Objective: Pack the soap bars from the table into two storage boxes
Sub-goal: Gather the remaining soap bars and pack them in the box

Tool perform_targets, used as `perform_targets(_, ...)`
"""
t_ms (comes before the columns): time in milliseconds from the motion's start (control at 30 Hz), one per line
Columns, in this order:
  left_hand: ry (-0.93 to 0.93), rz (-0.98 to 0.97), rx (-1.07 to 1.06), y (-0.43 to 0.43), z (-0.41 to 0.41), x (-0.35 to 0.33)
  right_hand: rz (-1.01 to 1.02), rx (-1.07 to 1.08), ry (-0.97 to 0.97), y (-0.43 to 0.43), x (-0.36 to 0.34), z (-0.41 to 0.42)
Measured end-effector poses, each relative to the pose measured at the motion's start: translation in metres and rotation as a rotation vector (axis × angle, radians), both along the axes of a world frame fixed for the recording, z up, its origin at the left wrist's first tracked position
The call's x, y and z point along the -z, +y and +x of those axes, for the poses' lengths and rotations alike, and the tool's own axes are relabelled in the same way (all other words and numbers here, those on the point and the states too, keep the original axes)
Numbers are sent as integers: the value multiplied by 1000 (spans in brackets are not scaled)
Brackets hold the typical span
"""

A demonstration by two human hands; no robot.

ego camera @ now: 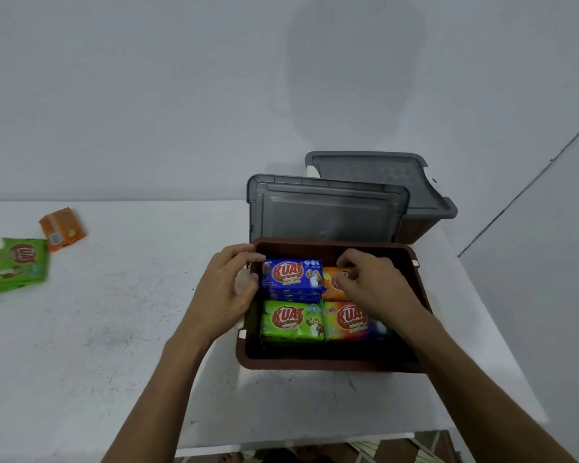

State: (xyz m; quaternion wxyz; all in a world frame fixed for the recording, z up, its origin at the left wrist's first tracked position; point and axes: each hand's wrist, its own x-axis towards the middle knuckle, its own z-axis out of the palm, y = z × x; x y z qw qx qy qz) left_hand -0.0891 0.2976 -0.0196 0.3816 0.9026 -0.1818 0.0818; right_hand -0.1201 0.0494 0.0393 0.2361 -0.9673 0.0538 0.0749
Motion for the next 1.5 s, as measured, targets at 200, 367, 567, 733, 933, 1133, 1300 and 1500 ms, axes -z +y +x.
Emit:
perform_targets(200, 28, 78, -139, 59, 10, -4, 50, -205, -153, 75, -16, 45)
perform_targets(367, 87, 177, -292, 133, 22, -2, 92, -386, -116, 161, -13, 92)
perform_targets(567, 123, 230, -543, 237, 34, 3, 43, -593, -111, 281, 1, 140)
perform_targets(733, 172, 331, -753, 309, 49, 11, -24, -752, -128, 376, 29, 181)
perform_targets(933, 306, 357, -866, 351, 72, 43, -150, -852, -105, 460, 62, 223)
perform_targets(1133, 313, 478, -941, 349, 85, 76, -342, -957, -16, 497, 98, 258)
perform_targets(1300, 240, 484, -990, 344, 89, 81, -363, -994, -51, 505, 116, 267)
perform_targets(1500, 298, 353, -1007, 342, 95, 78, -308, -937, -120, 491, 121, 261)
